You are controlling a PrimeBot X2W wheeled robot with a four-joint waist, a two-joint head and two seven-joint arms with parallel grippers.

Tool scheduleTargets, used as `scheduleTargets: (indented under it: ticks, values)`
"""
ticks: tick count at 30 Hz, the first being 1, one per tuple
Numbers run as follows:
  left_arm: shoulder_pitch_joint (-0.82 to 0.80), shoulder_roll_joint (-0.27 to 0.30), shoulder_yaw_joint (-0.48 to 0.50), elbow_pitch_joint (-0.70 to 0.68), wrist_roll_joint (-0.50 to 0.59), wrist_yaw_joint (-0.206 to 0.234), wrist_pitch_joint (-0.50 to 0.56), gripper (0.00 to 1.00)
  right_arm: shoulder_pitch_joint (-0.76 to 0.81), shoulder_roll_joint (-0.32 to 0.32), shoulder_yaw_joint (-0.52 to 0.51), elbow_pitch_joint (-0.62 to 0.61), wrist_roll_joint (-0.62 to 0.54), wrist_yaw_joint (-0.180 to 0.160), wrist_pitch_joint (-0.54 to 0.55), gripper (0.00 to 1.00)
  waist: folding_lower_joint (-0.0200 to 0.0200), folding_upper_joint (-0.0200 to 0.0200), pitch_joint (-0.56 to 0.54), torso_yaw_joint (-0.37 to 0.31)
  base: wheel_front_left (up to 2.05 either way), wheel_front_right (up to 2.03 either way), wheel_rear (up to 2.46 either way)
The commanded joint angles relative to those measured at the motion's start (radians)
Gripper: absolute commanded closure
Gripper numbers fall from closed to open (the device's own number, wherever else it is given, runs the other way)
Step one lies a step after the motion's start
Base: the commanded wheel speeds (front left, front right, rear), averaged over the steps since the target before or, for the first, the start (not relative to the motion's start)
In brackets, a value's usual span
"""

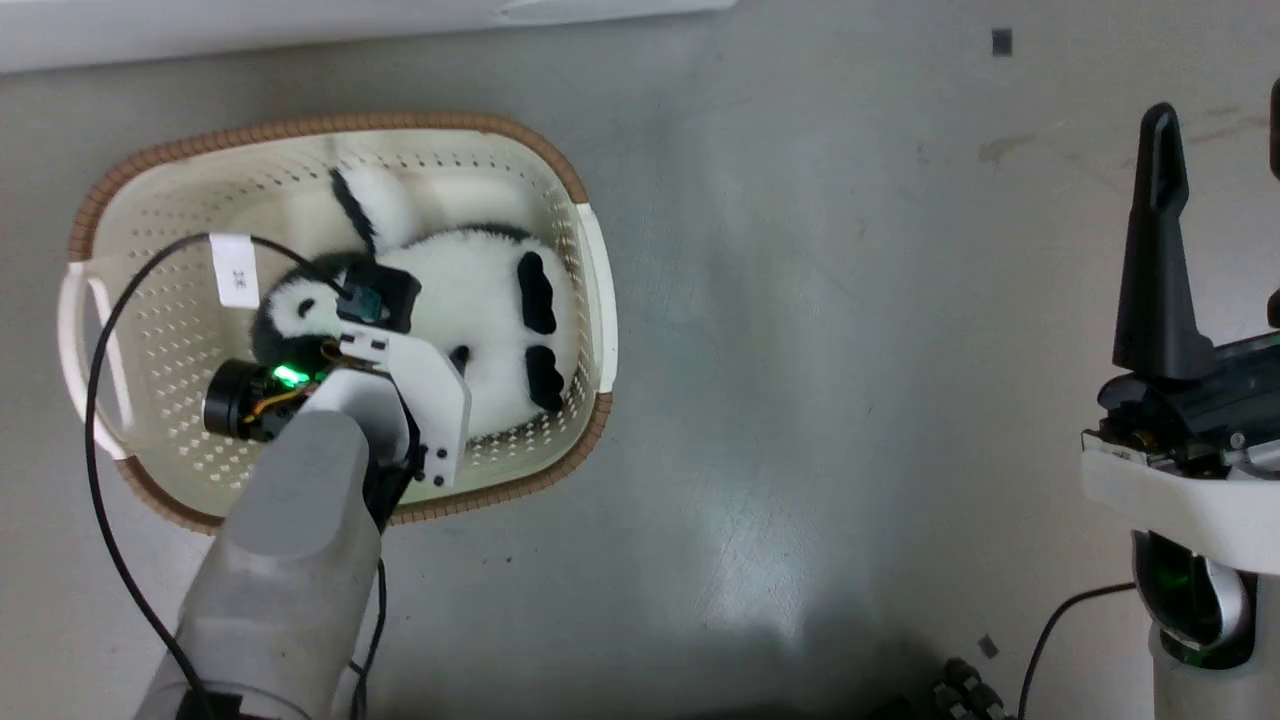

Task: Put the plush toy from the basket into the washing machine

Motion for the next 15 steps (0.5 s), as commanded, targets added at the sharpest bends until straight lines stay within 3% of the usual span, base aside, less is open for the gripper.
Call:
scheduleTargets:
  ticks: [1,10,12,15]
  values:
    - [-0.027,0.009,-0.005,0.021,-0.006,-0.005,0.001,0.00,-0.021,0.000,0.002,-0.014,0.002,-0.001,-0.008,0.00,-0.0001,0.0000,0.017,-0.004,0.00,0.00,0.00]
    - [-0.110,0.030,-0.043,0.114,-0.019,-0.009,-0.014,0.00,-0.057,0.000,0.009,-0.047,0.006,-0.001,-0.027,0.00,-0.0001,0.0000,0.093,-0.017,0.00,0.00,0.00]
    - [-0.127,0.035,-0.056,0.134,-0.015,-0.005,-0.026,1.00,-0.065,0.000,0.011,-0.053,0.005,-0.001,-0.031,0.00,-0.0001,0.0000,0.103,-0.019,0.00,0.00,0.00]
    - [-0.142,0.038,-0.065,0.165,-0.026,-0.008,-0.030,1.00,-0.076,0.000,0.014,-0.058,0.007,-0.001,-0.037,0.00,-0.0001,0.0000,0.110,-0.023,0.00,0.00,0.00]
